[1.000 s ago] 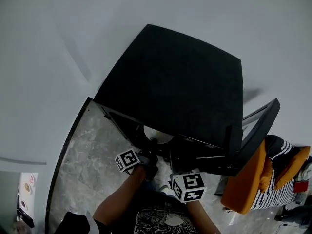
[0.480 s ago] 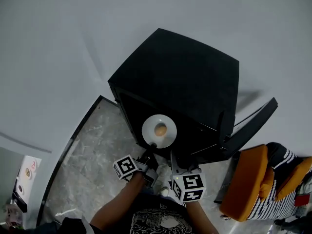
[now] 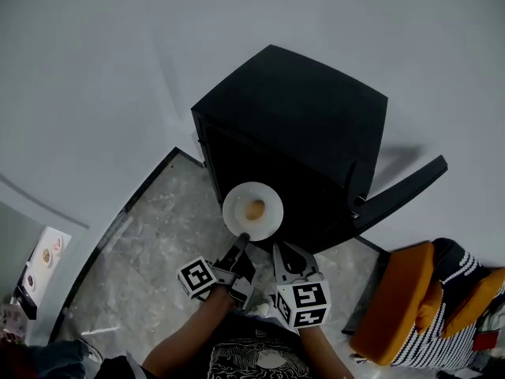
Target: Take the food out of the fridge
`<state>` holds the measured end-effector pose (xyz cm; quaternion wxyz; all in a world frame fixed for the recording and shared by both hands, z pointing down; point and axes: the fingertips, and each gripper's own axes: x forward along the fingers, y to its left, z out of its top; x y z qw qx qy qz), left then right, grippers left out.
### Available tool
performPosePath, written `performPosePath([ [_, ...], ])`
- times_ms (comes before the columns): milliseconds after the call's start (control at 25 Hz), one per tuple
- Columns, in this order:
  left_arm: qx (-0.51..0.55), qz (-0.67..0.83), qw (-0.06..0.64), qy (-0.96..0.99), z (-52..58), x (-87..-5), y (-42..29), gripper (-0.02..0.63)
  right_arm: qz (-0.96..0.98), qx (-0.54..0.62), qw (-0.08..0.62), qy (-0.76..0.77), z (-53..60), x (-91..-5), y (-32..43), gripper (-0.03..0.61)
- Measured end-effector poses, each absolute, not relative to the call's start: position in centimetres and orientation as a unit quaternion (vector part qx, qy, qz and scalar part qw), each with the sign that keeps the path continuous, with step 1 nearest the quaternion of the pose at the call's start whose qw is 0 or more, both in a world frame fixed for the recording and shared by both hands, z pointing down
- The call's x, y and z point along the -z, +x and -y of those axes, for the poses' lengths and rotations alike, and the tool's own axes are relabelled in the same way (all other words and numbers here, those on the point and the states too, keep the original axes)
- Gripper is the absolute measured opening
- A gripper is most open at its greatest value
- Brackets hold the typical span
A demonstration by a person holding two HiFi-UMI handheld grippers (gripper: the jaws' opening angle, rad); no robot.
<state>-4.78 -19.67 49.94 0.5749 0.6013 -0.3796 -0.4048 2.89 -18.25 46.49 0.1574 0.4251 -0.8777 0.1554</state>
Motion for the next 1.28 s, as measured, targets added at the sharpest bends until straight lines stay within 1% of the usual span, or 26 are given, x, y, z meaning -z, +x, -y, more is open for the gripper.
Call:
performPosePath([
  [520,0.45,0.388,0.528,0.606,14.9,-44.9,-5.9,0.02,0.897,-0.138,0.132,0.398,15.2,-44.5,1.6,0.023],
  [840,0.469,0.401,0.522,0.589,13.7,-45.0,-7.9,0.02,0.904,-0.123,0.132,0.388,14.3,-44.0,0.0,0.023],
  [1280,0.473,0.396,0.521,0.59,13.4,-44.8,-7.9,0.02,0.904,-0.118,0.137,0.388,13.9,-44.0,-0.1,0.021],
])
